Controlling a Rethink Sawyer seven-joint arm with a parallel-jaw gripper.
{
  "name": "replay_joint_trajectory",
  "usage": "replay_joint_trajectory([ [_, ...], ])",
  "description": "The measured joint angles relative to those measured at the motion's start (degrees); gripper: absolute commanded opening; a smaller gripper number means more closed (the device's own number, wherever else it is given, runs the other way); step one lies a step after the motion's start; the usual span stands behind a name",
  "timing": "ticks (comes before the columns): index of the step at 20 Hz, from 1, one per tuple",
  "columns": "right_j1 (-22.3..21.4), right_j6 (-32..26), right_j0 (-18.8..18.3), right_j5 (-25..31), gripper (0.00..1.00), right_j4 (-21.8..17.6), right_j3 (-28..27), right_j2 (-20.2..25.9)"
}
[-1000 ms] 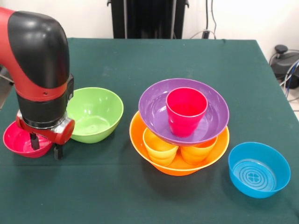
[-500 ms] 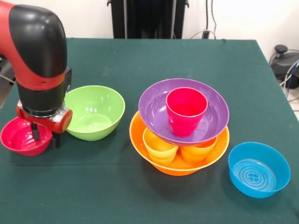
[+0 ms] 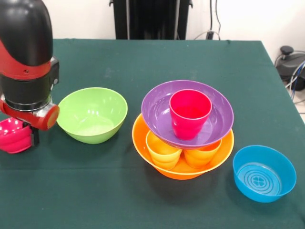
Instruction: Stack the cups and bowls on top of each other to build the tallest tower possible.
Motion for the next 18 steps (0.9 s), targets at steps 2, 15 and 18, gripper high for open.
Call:
replay_joint_trajectory([
  [2,0.01,0.00,-0.35,0.01,0.00,-0.01,0.03,0.53],
  [15,-1.05,0.00,3.29,5.35,0.00,-0.07,-0.64,2.10],
  [18,-1.75,0.00,4.97,9.47,0.00,-0.07,-1.56,2.00],
])
